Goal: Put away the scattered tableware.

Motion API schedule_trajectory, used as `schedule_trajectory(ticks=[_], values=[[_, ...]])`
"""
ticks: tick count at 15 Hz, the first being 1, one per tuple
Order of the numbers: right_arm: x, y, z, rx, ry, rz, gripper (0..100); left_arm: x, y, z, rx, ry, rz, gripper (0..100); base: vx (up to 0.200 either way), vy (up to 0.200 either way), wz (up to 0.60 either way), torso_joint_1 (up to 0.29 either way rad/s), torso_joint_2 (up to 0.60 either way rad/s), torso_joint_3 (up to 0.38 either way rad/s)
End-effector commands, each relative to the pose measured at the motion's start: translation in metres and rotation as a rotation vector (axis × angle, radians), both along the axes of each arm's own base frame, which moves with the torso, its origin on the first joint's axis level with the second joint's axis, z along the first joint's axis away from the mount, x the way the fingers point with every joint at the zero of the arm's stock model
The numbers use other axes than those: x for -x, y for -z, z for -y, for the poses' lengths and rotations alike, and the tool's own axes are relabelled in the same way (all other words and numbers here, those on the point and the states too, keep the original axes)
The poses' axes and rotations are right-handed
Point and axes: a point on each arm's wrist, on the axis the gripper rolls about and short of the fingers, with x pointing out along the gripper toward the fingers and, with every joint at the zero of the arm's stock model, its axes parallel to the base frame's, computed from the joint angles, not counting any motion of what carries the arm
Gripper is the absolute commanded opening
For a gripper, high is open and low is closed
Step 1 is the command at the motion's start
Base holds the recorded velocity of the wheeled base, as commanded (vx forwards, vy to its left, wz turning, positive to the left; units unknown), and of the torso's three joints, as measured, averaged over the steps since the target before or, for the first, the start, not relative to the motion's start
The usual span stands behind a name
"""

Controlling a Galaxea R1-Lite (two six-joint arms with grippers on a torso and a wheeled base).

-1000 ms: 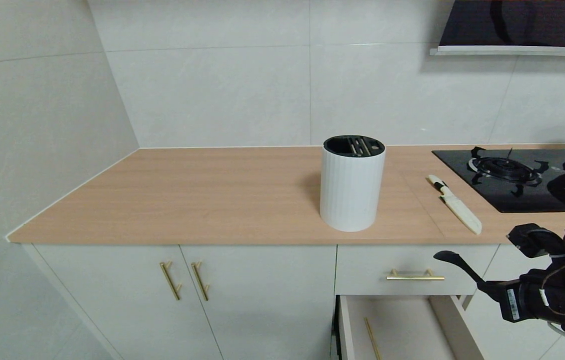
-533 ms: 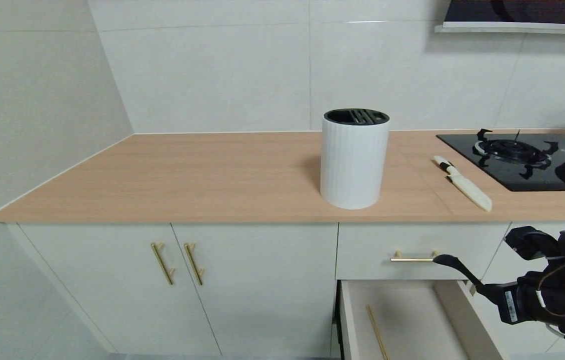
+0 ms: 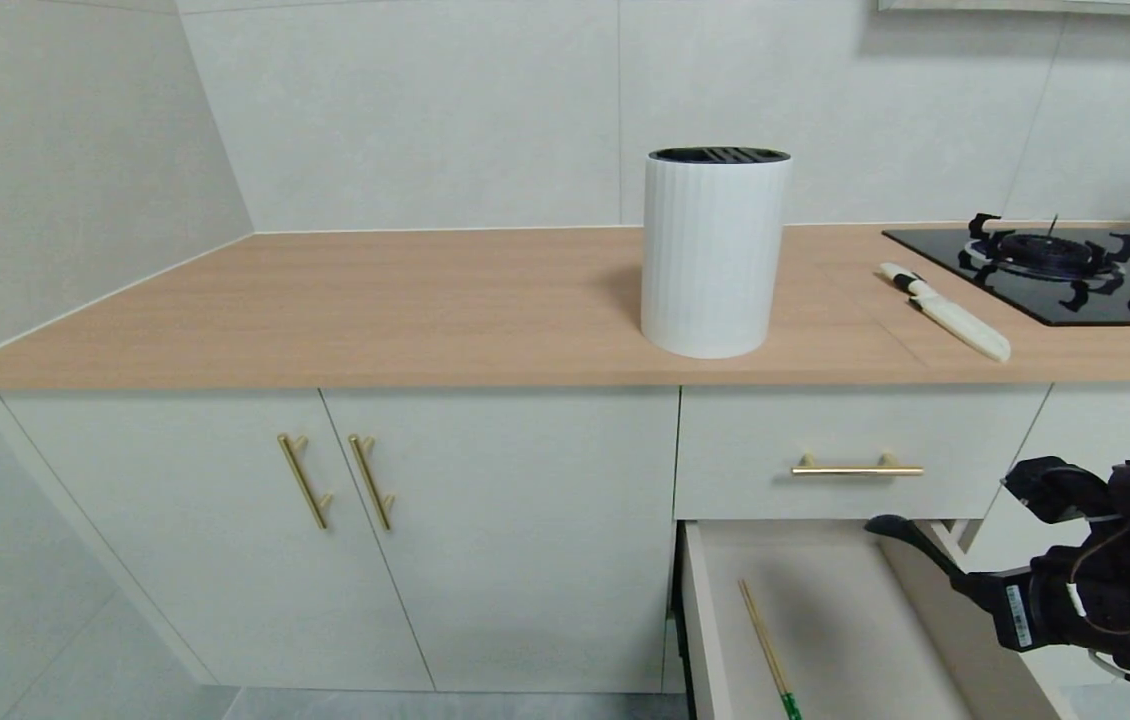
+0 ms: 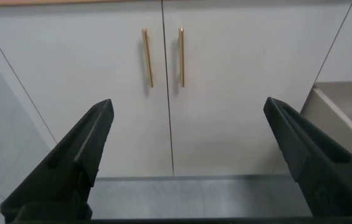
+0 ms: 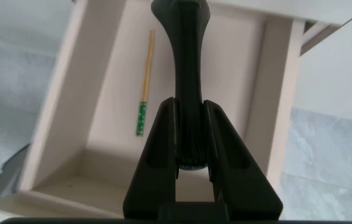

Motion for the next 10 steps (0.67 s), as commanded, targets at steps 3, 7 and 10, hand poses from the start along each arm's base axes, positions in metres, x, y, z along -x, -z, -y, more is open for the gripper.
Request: schedule_trajectory(ticks=[3, 7, 10], values=[[-0.0005, 0.0017, 0.0001, 0.001, 0.001, -0.008, 0, 0.0000, 0.0001, 0.0000, 0.000, 0.000, -0.001, 100, 0.000, 0.000, 0.00, -0.162, 0.47, 0.299], [-0.0005, 0.0017, -0.0002, 0.001, -0.001, -0.008, 0, 0.0000, 0.0001, 0.0000, 0.000, 0.000, -0.001, 100, 0.000, 0.000, 0.00, -0.061, 0.18, 0.116], [-0.0003, 0.0024, -0.0002, 0.002, -0.001, -0.011, 0, 0.0000, 0.0001, 0.0000, 0.000, 0.000, -0.001, 100, 0.000, 0.000, 0.00, 0.000, 0.00, 0.000]])
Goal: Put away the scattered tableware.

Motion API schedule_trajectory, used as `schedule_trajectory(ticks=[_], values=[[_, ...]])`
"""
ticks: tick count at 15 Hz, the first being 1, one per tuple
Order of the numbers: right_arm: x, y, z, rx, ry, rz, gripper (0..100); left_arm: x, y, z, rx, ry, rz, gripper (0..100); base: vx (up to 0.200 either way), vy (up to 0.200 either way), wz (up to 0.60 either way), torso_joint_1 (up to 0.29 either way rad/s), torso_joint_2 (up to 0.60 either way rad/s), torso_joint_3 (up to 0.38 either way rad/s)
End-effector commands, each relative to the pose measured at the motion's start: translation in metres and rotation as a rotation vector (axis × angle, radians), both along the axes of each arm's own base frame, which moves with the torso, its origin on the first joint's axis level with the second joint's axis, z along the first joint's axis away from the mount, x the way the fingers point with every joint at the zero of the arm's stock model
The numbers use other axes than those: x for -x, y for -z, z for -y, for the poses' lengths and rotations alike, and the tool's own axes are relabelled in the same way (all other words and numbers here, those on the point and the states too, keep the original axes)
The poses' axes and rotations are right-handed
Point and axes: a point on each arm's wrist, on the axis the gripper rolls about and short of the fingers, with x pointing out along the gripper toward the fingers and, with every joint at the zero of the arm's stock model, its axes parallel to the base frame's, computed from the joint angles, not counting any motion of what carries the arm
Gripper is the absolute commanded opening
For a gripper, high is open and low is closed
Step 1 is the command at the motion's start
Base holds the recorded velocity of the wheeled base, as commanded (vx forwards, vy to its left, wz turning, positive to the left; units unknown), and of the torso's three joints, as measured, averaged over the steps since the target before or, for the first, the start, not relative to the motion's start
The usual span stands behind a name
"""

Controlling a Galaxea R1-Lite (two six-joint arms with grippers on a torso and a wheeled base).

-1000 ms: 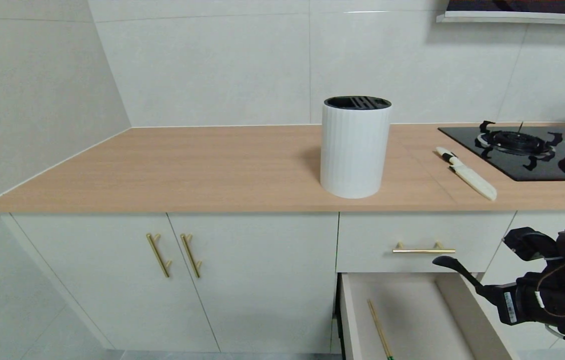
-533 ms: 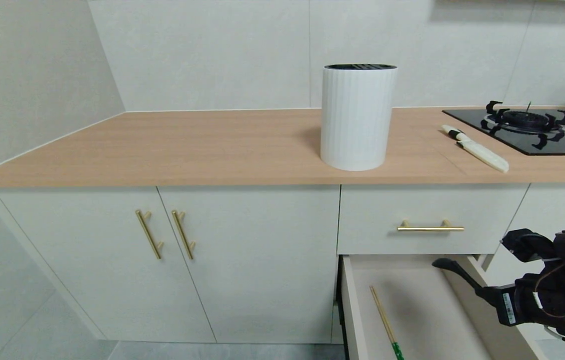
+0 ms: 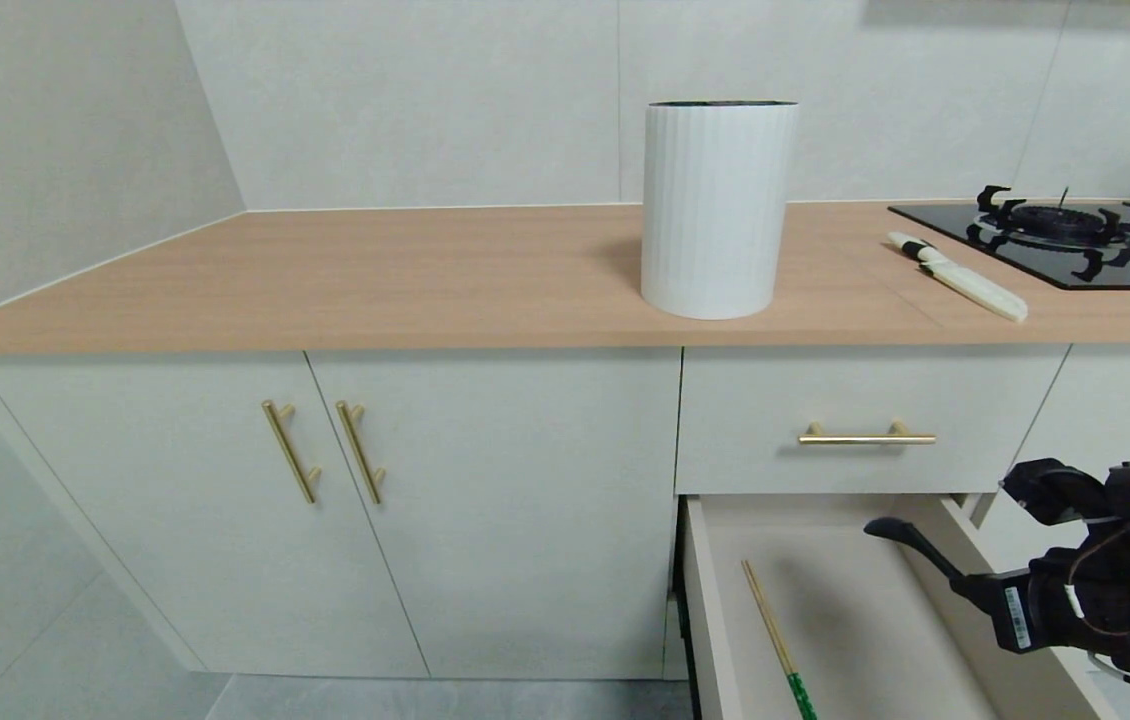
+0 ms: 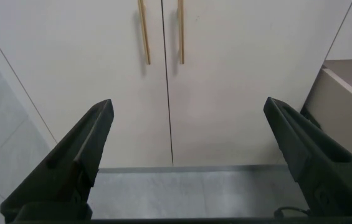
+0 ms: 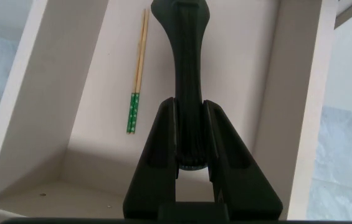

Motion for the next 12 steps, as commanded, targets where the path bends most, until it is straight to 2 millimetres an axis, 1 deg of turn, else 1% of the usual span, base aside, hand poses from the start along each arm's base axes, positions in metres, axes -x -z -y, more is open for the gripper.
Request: schedule_trajectory(ticks=[1, 5, 7, 9, 10, 11, 12], values=[[-0.001, 0.001, 0.000, 0.000, -0.002, -0.007, 0, 0.000, 0.000, 0.000, 0.000, 0.000, 0.000, 100, 0.000, 0.000, 0.00, 0.000, 0.00, 0.000], [-0.005, 0.011, -0.004, 0.006, -0.012, -0.048, 0, 0.000, 0.000, 0.000, 0.000, 0.000, 0.001, 100, 0.000, 0.000, 0.00, 0.000, 0.00, 0.000], [-0.015, 0.018, -0.012, -0.005, -0.032, -0.024, 0, 0.000, 0.000, 0.000, 0.000, 0.000, 0.000, 100, 0.000, 0.000, 0.00, 0.000, 0.00, 0.000], [-0.021, 0.029, -0.023, -0.048, -0.012, -0.051, 0, 0.000, 0.000, 0.000, 0.000, 0.000, 0.000, 100, 0.000, 0.000, 0.00, 0.000, 0.00, 0.000], [-0.024, 0.035, -0.028, -0.054, 0.003, -0.065, 0, 0.000, 0.000, 0.000, 0.000, 0.000, 0.000, 100, 0.000, 0.000, 0.00, 0.000, 0.00, 0.000], [-0.030, 0.051, -0.034, -0.025, 0.032, -0.090, 0, 0.000, 0.000, 0.000, 0.000, 0.000, 0.001, 100, 0.000, 0.000, 0.00, 0.000, 0.00, 0.000], [-0.037, 0.071, -0.038, 0.009, 0.056, -0.102, 0, 0.000, 0.000, 0.000, 0.000, 0.000, 0.001, 100, 0.000, 0.000, 0.00, 0.000, 0.00, 0.000]])
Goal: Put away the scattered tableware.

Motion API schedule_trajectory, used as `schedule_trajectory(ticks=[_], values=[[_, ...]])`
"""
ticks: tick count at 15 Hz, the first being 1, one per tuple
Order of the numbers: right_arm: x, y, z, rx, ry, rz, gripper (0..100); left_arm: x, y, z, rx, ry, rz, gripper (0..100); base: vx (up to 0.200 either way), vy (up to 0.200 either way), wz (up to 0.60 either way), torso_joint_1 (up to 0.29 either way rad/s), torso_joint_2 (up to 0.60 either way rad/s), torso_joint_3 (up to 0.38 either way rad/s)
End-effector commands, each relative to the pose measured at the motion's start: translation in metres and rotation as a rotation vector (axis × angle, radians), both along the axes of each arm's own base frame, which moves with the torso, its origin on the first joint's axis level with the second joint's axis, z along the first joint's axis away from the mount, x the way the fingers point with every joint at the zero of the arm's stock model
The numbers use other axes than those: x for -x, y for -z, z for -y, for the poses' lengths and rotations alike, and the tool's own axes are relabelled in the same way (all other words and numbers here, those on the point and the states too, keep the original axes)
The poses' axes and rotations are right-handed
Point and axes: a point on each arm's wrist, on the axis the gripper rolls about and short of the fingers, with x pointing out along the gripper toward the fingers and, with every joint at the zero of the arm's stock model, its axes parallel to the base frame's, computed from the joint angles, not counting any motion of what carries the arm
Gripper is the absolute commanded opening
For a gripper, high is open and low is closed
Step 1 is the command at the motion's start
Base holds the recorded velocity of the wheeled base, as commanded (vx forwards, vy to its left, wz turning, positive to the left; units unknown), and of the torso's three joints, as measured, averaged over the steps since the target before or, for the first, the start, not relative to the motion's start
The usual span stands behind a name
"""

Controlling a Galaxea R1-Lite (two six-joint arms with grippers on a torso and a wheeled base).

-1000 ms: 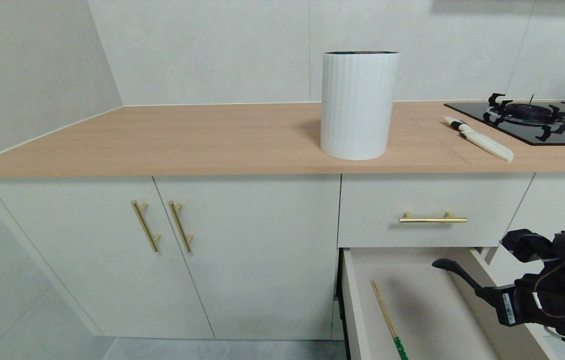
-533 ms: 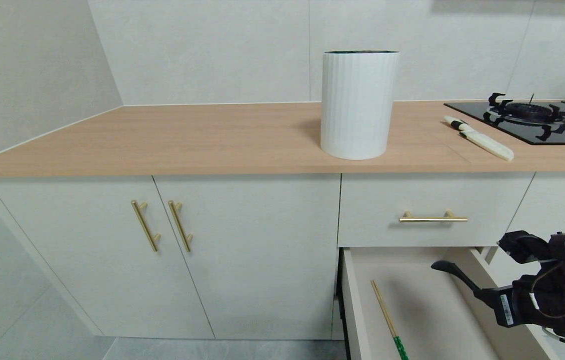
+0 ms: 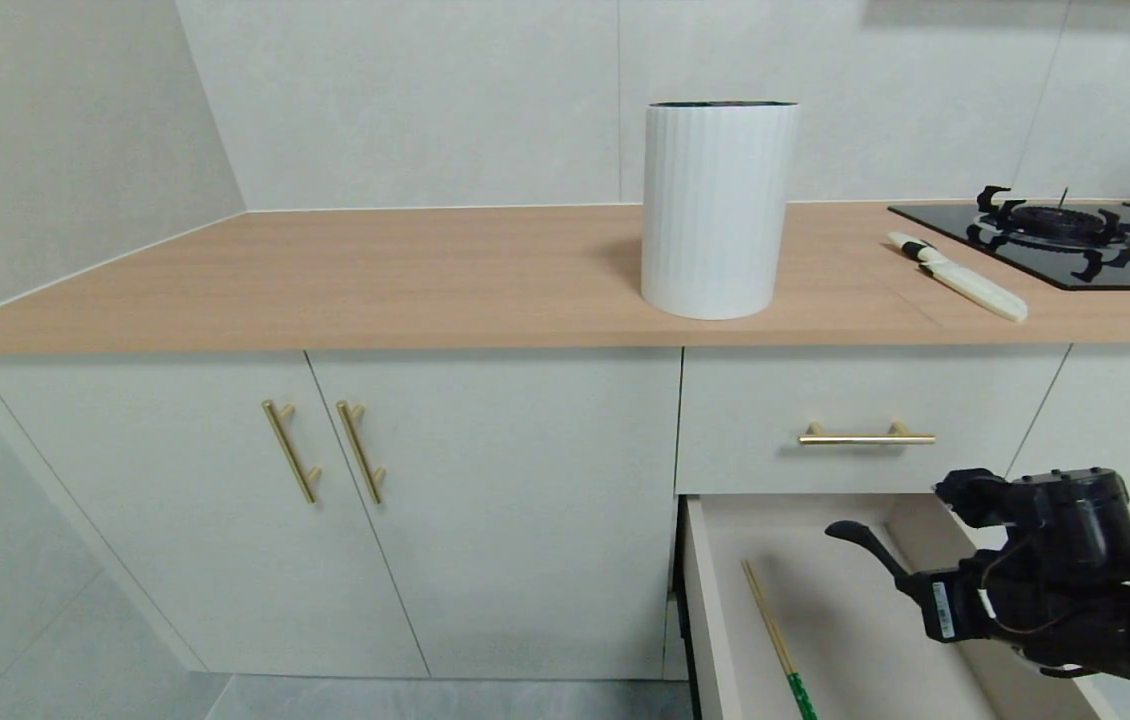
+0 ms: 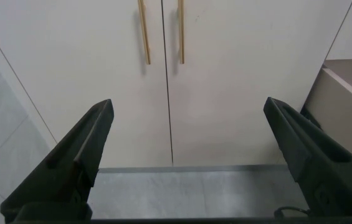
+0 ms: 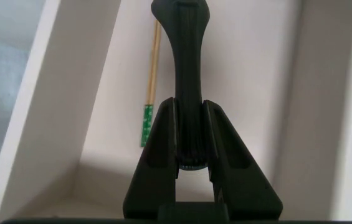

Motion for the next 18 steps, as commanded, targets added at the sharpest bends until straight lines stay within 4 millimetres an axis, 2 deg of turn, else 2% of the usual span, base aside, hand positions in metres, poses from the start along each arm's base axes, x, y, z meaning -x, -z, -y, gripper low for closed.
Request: schedule_trajectory(ticks=[1, 2, 3, 7, 14, 18], values=[[-0.013, 0.052, -0.011, 0.057, 0.023, -0.090, 0, 0.000, 0.000, 0.000, 0.000, 0.000, -0.001, 100, 0.000, 0.000, 0.00, 0.000, 0.00, 0.000], [-0.015, 0.061, -0.012, 0.062, 0.027, -0.093, 0, 0.000, 0.000, 0.000, 0.000, 0.000, -0.001, 100, 0.000, 0.000, 0.00, 0.000, 0.00, 0.000], [-0.019, 0.080, -0.012, 0.067, 0.057, -0.087, 0, 0.000, 0.000, 0.000, 0.000, 0.000, -0.001, 100, 0.000, 0.000, 0.00, 0.000, 0.00, 0.000], [-0.021, 0.110, -0.013, 0.088, 0.084, -0.084, 0, 0.000, 0.000, 0.000, 0.000, 0.000, 0.001, 100, 0.000, 0.000, 0.00, 0.000, 0.00, 0.000], [-0.017, 0.140, -0.019, 0.128, 0.074, -0.134, 0, 0.000, 0.000, 0.000, 0.000, 0.000, -0.001, 100, 0.000, 0.000, 0.00, 0.000, 0.00, 0.000], [-0.018, 0.141, -0.019, 0.121, 0.075, -0.124, 0, 0.000, 0.000, 0.000, 0.000, 0.000, -0.001, 100, 0.000, 0.000, 0.00, 0.000, 0.00, 0.000]])
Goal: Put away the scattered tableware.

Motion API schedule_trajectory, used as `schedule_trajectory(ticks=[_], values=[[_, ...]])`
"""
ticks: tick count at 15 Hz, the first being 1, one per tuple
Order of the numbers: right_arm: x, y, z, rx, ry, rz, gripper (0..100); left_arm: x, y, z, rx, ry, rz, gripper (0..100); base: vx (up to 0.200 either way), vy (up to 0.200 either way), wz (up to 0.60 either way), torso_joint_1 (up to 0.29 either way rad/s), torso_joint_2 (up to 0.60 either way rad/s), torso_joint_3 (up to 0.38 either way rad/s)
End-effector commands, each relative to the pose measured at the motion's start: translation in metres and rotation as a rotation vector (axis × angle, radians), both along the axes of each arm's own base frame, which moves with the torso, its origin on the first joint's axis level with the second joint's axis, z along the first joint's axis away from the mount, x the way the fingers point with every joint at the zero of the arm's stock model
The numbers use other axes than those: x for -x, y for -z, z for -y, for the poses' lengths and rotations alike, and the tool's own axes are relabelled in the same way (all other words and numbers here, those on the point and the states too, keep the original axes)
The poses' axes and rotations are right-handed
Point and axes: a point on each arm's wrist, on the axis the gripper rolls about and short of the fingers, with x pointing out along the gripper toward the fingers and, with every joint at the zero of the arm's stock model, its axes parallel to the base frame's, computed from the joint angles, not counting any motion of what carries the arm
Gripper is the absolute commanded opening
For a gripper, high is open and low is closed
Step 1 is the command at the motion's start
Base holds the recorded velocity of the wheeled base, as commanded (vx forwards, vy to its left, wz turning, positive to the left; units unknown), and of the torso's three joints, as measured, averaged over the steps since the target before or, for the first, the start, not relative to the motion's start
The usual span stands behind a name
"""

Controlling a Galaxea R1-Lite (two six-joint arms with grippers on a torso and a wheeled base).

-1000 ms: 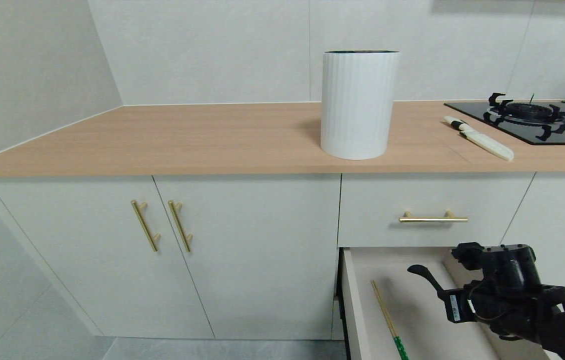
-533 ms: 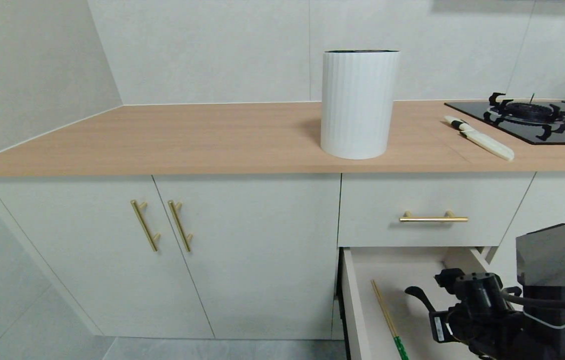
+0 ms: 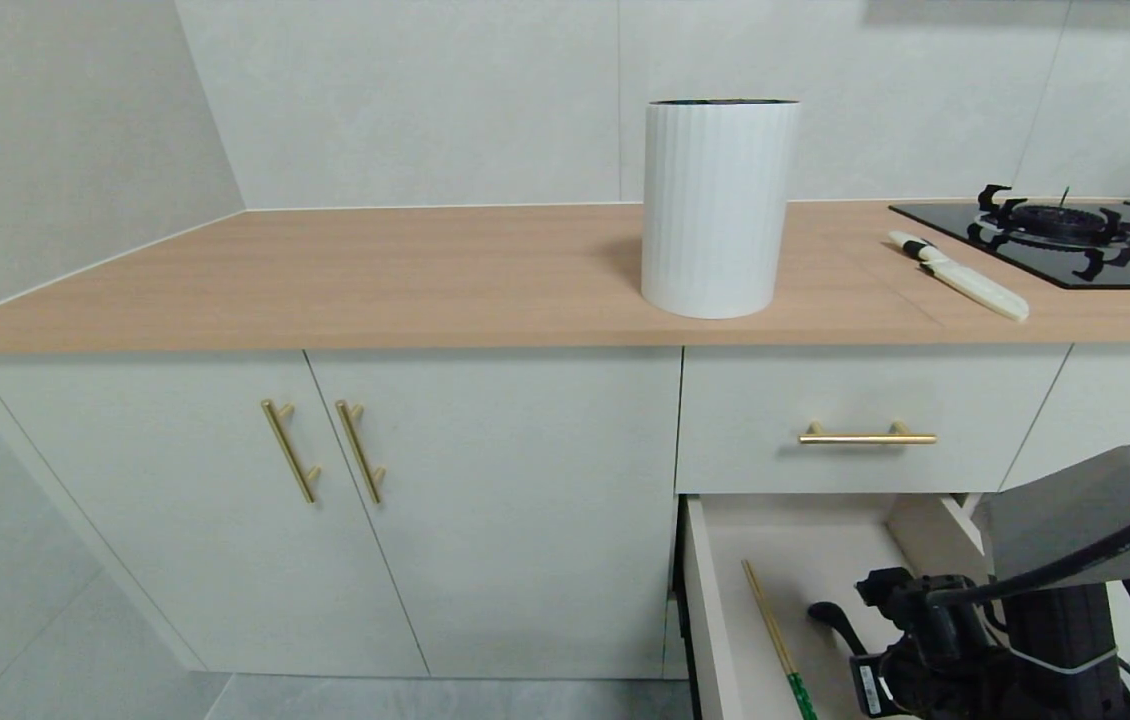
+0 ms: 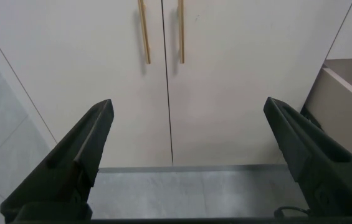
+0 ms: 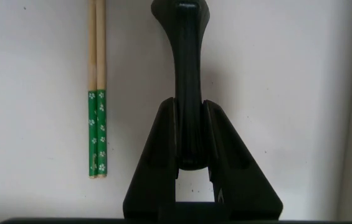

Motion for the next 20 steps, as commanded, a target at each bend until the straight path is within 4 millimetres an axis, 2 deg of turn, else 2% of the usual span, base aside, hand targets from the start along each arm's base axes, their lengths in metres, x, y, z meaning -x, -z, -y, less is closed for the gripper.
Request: schedule_trajectory(ticks=[1, 12, 13, 20], values=[[0.0005, 0.0025, 0.0004, 0.002, 0.000, -0.009, 0, 0.0000, 0.0001, 0.0000, 0.000, 0.000, -0.001, 100, 0.000, 0.000, 0.00, 0.000, 0.00, 0.000], [0.0014, 0.0029, 0.0000, -0.005, -0.005, -0.017, 0, 0.0000, -0.0001, 0.0000, 0.000, 0.000, 0.001, 100, 0.000, 0.000, 0.00, 0.000, 0.00, 0.000], [0.0013, 0.0029, 0.0004, -0.005, -0.004, -0.017, 100, 0.0000, 0.0001, 0.0000, 0.000, 0.000, -0.001, 100, 0.000, 0.000, 0.00, 0.000, 0.00, 0.000], [0.0013, 0.0029, 0.0004, -0.006, -0.003, -0.018, 100, 0.0000, -0.0001, 0.0000, 0.000, 0.000, 0.001, 100, 0.000, 0.000, 0.00, 0.000, 0.00, 0.000]])
